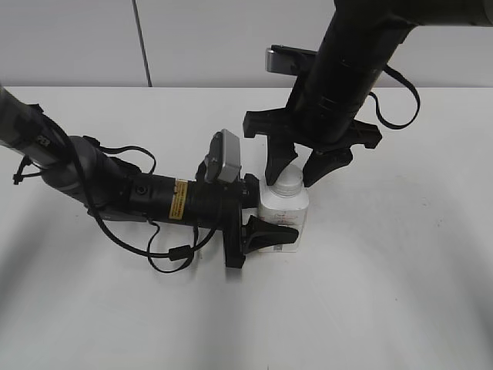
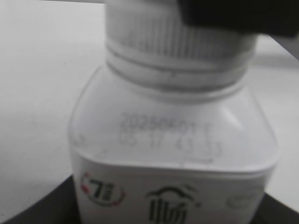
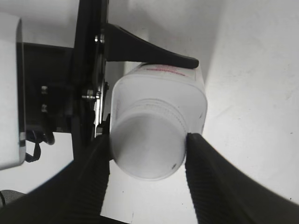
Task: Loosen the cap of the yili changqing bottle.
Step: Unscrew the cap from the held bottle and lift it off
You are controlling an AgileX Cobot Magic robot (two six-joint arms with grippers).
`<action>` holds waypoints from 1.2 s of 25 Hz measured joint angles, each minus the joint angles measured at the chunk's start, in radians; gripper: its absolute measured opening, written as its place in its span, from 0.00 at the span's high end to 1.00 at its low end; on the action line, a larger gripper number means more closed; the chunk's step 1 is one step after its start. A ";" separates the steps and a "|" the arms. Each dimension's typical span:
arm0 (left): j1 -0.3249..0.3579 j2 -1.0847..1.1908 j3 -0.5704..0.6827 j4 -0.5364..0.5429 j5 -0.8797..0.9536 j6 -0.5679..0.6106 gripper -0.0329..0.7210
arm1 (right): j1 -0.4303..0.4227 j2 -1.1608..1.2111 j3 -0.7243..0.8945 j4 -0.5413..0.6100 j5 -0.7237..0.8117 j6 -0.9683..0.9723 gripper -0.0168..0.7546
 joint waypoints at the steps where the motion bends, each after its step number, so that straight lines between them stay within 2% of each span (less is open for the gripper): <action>1: 0.000 0.000 0.000 0.000 0.000 0.000 0.40 | 0.000 0.000 0.000 -0.001 0.000 0.000 0.44; 19: 0.000 0.000 0.000 -0.001 0.002 0.000 0.40 | 0.000 0.016 -0.003 0.001 0.000 0.000 0.44; 25: 0.000 0.000 0.000 -0.001 0.002 0.000 0.40 | 0.000 0.026 -0.004 0.002 0.000 0.000 0.36; 30: 0.000 0.000 0.000 -0.001 0.001 0.000 0.40 | 0.000 0.026 -0.004 0.002 -0.001 0.000 0.35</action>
